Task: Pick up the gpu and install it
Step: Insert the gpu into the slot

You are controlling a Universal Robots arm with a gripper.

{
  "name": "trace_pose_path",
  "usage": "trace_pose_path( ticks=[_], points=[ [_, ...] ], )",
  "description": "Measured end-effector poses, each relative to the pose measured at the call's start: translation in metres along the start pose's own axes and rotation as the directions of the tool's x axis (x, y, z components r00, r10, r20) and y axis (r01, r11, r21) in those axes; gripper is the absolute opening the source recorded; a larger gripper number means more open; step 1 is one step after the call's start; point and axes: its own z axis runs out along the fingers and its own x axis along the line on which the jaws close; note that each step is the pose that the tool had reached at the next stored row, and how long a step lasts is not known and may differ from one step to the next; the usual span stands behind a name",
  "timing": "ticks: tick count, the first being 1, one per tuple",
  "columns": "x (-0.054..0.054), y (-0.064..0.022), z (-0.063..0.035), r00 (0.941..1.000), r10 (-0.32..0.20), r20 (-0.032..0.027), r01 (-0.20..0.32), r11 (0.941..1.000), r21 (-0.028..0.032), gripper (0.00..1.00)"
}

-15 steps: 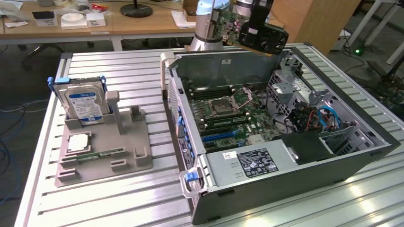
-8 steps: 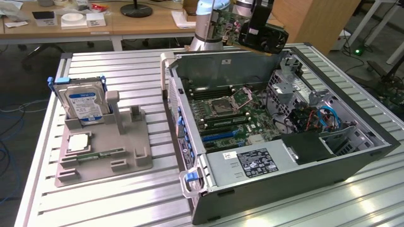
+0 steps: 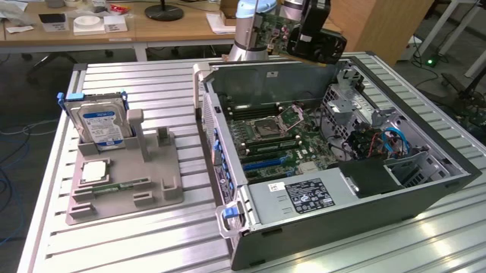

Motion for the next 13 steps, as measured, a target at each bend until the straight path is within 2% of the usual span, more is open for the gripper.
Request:
trace_pose_path(
  ticks=[6, 13],
  points=[
    [0.0000, 0.0000, 0.0001, 0.9981, -0.061, -0.0014, 0.061, 0.9981, -0.0012, 0.29],
    [0.0000, 0.0000, 0.0002, 0.9904, -0.138, -0.0032, 0.138, 0.9904, -0.0028, 0.29]
  ],
)
